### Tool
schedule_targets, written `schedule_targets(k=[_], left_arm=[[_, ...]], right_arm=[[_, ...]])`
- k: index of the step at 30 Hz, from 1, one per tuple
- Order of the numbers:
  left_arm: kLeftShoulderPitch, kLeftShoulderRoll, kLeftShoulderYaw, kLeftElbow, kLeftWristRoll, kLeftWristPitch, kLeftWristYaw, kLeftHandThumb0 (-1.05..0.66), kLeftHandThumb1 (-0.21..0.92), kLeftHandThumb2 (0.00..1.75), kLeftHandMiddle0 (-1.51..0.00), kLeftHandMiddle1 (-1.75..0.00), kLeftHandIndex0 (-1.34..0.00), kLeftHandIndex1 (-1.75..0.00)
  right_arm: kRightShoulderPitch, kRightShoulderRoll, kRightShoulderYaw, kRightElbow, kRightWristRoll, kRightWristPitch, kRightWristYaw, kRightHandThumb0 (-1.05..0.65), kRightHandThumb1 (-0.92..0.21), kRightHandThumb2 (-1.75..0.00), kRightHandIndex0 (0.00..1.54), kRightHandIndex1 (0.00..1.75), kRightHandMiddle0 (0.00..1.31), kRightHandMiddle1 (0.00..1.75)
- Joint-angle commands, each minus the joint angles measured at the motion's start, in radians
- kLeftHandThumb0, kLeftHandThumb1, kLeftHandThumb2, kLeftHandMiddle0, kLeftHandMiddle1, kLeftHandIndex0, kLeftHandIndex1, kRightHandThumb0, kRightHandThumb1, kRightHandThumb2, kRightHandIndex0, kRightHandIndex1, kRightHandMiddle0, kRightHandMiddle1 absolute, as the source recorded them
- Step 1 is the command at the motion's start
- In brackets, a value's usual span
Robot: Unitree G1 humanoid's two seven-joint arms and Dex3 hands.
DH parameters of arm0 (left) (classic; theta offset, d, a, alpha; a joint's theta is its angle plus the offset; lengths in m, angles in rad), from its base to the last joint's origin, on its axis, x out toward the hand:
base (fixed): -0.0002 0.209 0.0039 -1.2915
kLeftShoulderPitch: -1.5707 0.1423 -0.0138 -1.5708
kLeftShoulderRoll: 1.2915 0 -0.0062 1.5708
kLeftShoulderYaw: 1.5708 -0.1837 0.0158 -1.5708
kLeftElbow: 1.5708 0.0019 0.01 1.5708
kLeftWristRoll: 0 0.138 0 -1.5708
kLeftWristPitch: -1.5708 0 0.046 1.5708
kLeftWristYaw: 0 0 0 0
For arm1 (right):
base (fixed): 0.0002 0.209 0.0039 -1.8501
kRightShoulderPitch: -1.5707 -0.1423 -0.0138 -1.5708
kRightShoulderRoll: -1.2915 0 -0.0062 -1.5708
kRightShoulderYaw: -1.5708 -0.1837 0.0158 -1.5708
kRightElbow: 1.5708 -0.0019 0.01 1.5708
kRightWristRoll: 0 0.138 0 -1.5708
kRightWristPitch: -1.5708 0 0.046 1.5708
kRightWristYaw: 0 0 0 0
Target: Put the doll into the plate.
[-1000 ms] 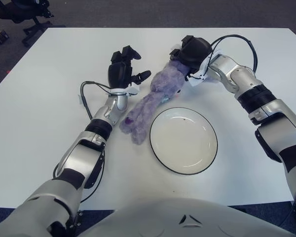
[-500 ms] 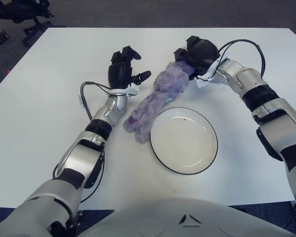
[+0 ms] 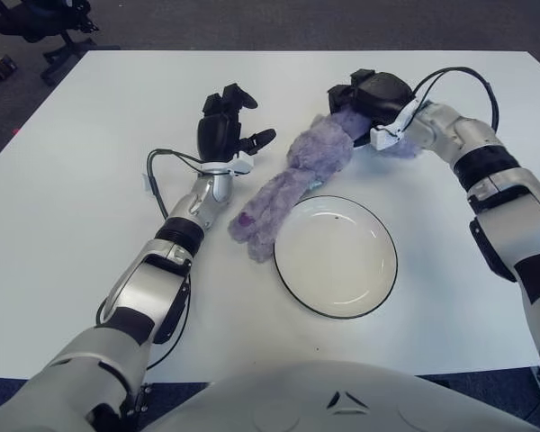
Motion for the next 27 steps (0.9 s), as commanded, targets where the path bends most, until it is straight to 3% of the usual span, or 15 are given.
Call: schedule_targets(k=[1,4,6,15,18,27], left_arm=[[0.003,0.006,0.005,-0.006,-0.006,-0.007,-0.004,0.00,0.92,0.46,-0.27,-1.50,-0.16,-1.75],[0.006,0.012,0.014,-0.006,-0.020,-0.015,-0.008,0.00,0.92,0.47,-0.27,-1.51,-0.16,-1.75],[0.006,0.012,0.016,-0.005,-0.023,-0.014,-0.009,0.00,0.92,0.47,-0.26,-1.51,-0.16,-1.75],[0.005,0.013,0.016,-0.003,-0.029,-0.012,-0.009,0.00,0.92,0.47,-0.26,-1.52,-0.16,-1.75],[0.005,0.013,0.020,-0.002,-0.032,-0.008,-0.014,0.00,0.92,0.47,-0.26,-1.52,-0.16,-1.75],[0.003,0.011,0.024,0.007,-0.033,-0.010,-0.016,0.00,0.92,0.47,-0.26,-1.52,-0.16,-1.75]], right_arm=[[-0.012,-0.009,-0.011,0.010,0.023,-0.010,0.029,0.41,-0.50,-1.07,0.46,1.75,0.56,1.75],[-0.155,-0.041,-0.002,0.081,0.069,-0.058,0.375,0.41,-0.50,-1.07,0.46,1.75,0.56,1.75],[-0.184,-0.048,-0.003,0.094,0.078,-0.064,0.454,0.41,-0.50,-1.08,0.46,1.75,0.57,1.75],[-0.218,-0.053,-0.032,0.099,0.100,-0.068,0.581,0.41,-0.49,-1.08,0.47,1.75,0.58,1.75],[-0.274,-0.066,-0.042,0.113,0.112,-0.036,0.661,0.42,-0.48,-1.11,0.48,1.75,0.60,1.75],[-0.295,-0.068,-0.043,0.127,0.114,-0.028,0.681,0.42,-0.45,-1.14,0.50,1.75,0.63,1.75]])
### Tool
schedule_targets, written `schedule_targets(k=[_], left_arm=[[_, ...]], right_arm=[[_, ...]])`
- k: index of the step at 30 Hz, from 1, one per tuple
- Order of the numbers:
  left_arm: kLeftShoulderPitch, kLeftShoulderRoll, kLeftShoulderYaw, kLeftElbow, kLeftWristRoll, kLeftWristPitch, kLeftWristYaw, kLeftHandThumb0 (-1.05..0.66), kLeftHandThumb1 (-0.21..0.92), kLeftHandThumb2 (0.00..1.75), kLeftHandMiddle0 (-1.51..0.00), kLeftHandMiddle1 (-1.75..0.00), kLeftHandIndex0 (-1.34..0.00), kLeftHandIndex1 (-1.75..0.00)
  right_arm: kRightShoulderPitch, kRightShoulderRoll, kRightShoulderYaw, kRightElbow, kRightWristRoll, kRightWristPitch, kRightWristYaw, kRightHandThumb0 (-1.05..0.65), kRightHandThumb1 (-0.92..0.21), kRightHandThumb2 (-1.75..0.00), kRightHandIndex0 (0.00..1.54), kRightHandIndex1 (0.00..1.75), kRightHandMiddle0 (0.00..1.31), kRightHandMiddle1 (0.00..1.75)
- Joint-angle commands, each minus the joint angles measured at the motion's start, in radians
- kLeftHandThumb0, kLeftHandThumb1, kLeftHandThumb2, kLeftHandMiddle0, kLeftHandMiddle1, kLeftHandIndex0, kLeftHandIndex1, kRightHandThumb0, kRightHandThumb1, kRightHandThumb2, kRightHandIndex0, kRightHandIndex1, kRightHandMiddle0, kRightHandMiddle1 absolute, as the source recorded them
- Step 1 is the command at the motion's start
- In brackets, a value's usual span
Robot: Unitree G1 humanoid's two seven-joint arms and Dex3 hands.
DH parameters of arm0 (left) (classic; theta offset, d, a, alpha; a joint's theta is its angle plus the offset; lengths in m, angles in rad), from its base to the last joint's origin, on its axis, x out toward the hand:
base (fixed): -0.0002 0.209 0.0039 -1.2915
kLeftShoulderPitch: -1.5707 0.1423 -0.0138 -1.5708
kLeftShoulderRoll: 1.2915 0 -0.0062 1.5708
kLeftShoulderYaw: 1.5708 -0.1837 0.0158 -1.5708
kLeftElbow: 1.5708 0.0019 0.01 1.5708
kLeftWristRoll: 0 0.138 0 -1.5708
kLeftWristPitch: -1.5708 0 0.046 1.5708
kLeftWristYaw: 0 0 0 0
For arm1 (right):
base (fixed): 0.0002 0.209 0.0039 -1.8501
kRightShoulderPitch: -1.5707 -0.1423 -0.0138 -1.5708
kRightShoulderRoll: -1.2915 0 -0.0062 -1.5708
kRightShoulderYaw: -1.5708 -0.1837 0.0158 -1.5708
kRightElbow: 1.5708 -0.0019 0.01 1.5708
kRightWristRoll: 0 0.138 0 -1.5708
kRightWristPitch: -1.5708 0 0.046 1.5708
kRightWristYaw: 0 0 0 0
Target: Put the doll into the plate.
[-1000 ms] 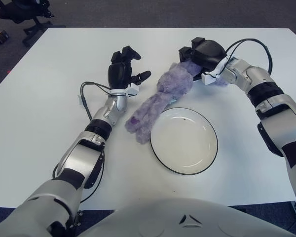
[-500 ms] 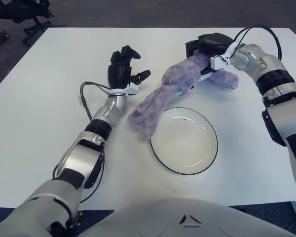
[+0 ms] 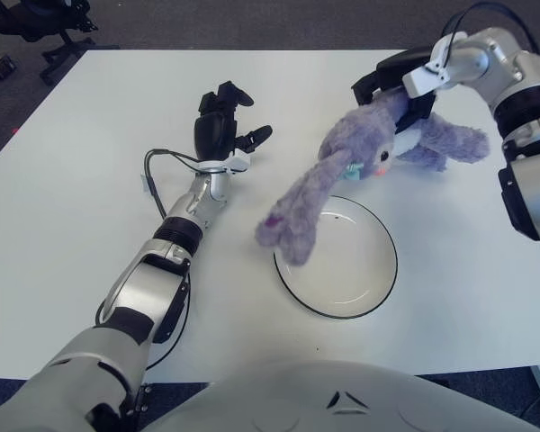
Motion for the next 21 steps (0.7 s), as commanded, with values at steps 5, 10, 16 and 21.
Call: schedule_targets(k=[5,10,16,21], left_arm=[[0.000,0.009,0.006,0.017,-0.009,-0.014,-0.005,0.00,0.92,0.47,-0.26,-1.51,-0.16,-1.75],[-0.003,0.010,0.006,0.032,-0.009,-0.023,-0.002,0.00,0.92,0.46,-0.27,-1.51,-0.16,-1.75],[-0.006,0.013,0.004,0.043,-0.004,-0.029,0.001,0.00,0.92,0.46,-0.27,-1.50,-0.16,-1.75],[-0.008,0.015,0.003,0.050,-0.001,-0.032,0.002,0.00,0.92,0.46,-0.27,-1.50,-0.17,-1.75]], right_arm=[[-0.023,-0.012,-0.005,0.010,0.015,-0.017,0.013,0.42,-0.45,-1.14,0.50,1.75,0.64,1.75],[-0.033,-0.016,-0.005,0.013,0.011,-0.015,0.014,0.43,-0.44,-1.16,0.51,1.75,0.68,1.75],[-0.048,-0.011,-0.002,0.018,0.005,0.050,0.038,0.43,-0.40,-1.20,0.54,1.75,0.71,1.75],[-0.061,-0.006,-0.005,0.024,0.010,0.085,0.072,0.44,-0.40,-1.21,0.54,1.75,0.72,1.75]])
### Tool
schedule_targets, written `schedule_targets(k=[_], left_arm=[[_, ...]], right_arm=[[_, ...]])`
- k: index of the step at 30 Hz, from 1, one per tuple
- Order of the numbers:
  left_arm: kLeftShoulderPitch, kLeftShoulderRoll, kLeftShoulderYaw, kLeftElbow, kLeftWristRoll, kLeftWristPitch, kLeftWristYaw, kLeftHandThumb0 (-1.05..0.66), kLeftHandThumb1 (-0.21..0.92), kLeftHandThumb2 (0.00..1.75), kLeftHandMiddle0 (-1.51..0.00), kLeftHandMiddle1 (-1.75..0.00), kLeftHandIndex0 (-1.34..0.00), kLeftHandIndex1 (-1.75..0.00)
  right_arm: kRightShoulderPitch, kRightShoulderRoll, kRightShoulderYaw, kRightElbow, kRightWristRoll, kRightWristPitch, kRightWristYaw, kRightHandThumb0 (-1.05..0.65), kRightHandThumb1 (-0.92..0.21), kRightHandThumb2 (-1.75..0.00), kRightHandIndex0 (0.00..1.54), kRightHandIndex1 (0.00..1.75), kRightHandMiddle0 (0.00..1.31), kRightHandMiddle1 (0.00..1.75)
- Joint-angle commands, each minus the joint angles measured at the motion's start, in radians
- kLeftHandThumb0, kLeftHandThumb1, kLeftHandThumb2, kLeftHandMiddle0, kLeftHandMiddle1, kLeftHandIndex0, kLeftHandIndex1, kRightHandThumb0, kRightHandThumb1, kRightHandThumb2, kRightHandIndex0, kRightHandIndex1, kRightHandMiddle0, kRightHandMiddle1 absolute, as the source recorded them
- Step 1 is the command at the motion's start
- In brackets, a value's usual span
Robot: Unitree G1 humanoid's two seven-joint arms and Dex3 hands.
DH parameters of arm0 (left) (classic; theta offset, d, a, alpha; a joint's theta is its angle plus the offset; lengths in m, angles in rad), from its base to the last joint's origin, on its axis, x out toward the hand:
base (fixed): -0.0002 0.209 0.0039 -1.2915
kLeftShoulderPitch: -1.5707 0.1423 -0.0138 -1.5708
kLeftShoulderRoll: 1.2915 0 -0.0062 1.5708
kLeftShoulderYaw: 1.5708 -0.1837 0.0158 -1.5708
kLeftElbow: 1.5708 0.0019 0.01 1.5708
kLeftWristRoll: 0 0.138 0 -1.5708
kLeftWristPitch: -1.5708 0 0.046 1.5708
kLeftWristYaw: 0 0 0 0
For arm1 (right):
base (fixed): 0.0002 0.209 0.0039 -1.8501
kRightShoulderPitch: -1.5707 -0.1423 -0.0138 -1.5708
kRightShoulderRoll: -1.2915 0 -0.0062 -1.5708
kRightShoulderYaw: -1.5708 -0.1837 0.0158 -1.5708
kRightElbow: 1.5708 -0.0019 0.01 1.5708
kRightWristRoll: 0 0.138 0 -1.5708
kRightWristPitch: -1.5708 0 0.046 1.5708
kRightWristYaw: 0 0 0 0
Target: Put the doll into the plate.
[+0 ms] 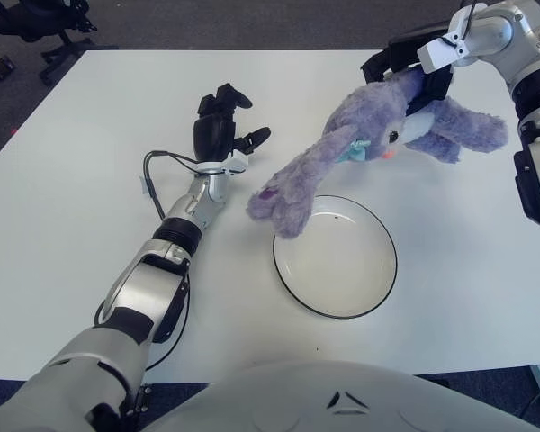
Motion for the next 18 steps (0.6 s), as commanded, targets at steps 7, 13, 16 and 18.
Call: schedule_targets(k=[7,13,16,18], left_arm=[[-0.009,0.013,0.001,0.013,-0.001,-0.012,0.002,0.00,0.92,0.46,-0.27,-1.50,-0.17,-1.75],[-0.015,0.012,-0.002,0.024,0.001,-0.012,0.002,0.00,0.92,0.46,-0.28,-1.49,-0.17,-1.75],[-0.017,0.012,-0.002,0.028,0.002,-0.013,0.002,0.00,0.92,0.46,-0.28,-1.48,-0.17,-1.75],[-0.018,0.012,-0.002,0.030,0.002,-0.013,0.003,0.00,0.92,0.46,-0.28,-1.48,-0.17,-1.75]], right_arm=[[-0.079,-0.002,0.005,0.012,0.001,0.054,0.079,0.44,-0.38,-1.23,0.56,1.75,0.72,1.75],[-0.149,0.015,0.045,0.021,-0.034,0.105,0.185,0.44,-0.37,-1.23,0.56,1.75,0.69,1.75],[-0.152,0.018,0.047,0.020,-0.036,0.110,0.194,0.44,-0.37,-1.24,0.56,1.75,0.69,1.75],[-0.152,0.018,0.048,0.020,-0.036,0.111,0.195,0.45,-0.37,-1.24,0.56,1.75,0.69,1.75]])
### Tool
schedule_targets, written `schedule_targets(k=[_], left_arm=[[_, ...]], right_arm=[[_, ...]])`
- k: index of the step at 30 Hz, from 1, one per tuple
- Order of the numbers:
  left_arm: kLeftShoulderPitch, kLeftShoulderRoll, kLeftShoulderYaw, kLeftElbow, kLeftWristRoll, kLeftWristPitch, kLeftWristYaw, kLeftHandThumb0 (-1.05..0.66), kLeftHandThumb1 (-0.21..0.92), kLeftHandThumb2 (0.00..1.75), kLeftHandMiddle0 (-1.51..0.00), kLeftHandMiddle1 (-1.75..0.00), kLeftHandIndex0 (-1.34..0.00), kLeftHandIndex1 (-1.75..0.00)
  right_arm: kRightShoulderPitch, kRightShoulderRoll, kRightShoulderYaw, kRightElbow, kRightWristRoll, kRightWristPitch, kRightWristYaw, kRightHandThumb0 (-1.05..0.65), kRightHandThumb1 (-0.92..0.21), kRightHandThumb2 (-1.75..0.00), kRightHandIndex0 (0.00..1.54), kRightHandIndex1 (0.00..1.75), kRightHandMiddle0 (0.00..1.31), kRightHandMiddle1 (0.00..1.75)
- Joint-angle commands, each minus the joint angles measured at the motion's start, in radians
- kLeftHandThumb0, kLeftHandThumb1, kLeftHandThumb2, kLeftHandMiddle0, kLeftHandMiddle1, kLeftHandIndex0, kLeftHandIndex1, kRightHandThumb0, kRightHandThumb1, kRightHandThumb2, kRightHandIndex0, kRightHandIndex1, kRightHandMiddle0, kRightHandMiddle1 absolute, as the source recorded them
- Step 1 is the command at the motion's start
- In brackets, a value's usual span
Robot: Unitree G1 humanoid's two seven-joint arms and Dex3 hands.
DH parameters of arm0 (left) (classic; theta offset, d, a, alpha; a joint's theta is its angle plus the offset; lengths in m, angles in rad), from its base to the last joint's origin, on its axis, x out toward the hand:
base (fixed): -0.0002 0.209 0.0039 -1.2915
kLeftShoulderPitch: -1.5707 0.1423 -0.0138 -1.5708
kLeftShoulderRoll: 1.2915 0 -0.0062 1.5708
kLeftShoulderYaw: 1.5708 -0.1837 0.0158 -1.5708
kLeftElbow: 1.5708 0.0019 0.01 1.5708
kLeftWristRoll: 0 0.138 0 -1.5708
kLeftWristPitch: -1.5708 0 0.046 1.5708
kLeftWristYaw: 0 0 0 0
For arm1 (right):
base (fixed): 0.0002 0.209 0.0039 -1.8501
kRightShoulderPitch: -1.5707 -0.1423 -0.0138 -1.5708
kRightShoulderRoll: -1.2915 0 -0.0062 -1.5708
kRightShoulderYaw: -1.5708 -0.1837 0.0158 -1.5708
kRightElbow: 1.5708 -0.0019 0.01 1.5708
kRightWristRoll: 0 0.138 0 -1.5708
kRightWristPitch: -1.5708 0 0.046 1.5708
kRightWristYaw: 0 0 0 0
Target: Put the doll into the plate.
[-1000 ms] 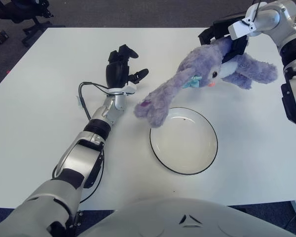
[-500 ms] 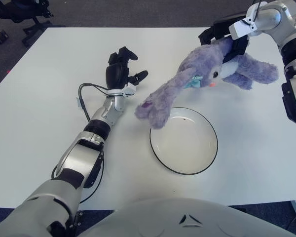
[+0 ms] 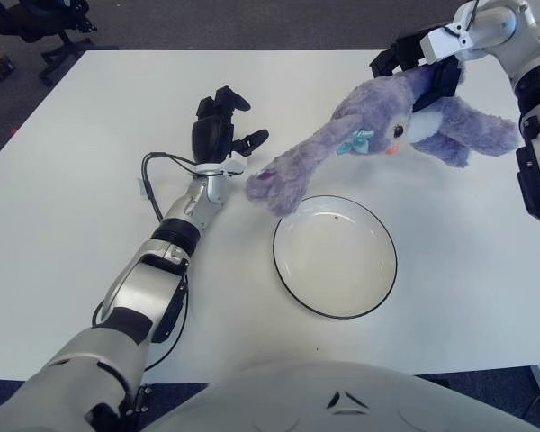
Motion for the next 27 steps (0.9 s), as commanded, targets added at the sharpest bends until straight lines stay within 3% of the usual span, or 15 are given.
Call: schedule_targets(k=[1,3,6,8,17,20,23,27], left_arm=[[-0.018,0.009,-0.001,0.008,0.000,-0.010,0.003,0.00,0.92,0.46,-0.28,-1.48,-0.17,-1.75],[-0.018,0.009,-0.001,0.009,0.000,-0.011,0.003,0.00,0.92,0.46,-0.28,-1.48,-0.17,-1.75],[-0.021,0.009,-0.004,0.018,-0.001,-0.017,-0.007,0.00,0.92,0.45,-0.28,-1.48,-0.18,-1.75],[-0.022,0.008,-0.004,0.020,-0.001,-0.019,-0.008,0.00,0.92,0.45,-0.28,-1.48,-0.18,-1.75],[-0.023,0.008,-0.004,0.022,-0.001,-0.021,-0.008,0.00,0.92,0.45,-0.28,-1.47,-0.18,-1.75],[-0.002,0.007,-0.006,-0.005,0.001,-0.016,-0.012,0.00,0.92,0.45,-0.29,-1.47,-0.18,-1.75],[0.004,0.006,-0.004,-0.016,-0.001,-0.011,-0.018,0.00,0.92,0.45,-0.28,-1.47,-0.18,-1.75],[0.008,0.006,-0.003,-0.023,-0.002,-0.007,-0.023,0.00,0.92,0.45,-0.28,-1.48,-0.18,-1.75]], right_arm=[[-0.029,0.011,0.006,-0.004,0.000,0.004,0.013,0.45,-0.37,-1.24,0.56,1.75,0.69,1.75],[-0.029,0.011,0.007,-0.003,0.001,0.004,0.014,0.45,-0.37,-1.24,0.56,1.75,0.69,1.75],[0.057,0.055,0.081,-0.002,-0.070,0.032,-0.031,0.45,-0.35,-1.26,0.57,1.75,0.67,1.75],[0.080,0.067,0.096,-0.001,-0.077,0.040,-0.039,0.45,-0.35,-1.26,0.58,1.75,0.67,1.75],[0.097,0.074,0.109,-0.004,-0.072,0.052,-0.046,0.46,-0.34,-1.28,0.59,1.75,0.65,1.75],[0.197,0.097,0.083,0.028,-0.051,0.065,-0.191,0.45,-0.34,-1.27,0.58,1.75,0.64,1.75],[0.223,0.096,0.055,0.032,-0.026,0.054,-0.271,0.45,-0.35,-1.26,0.58,1.74,0.62,1.75],[0.227,0.098,0.043,0.035,-0.017,0.062,-0.308,0.09,-0.39,-1.14,0.58,1.73,0.52,1.52]])
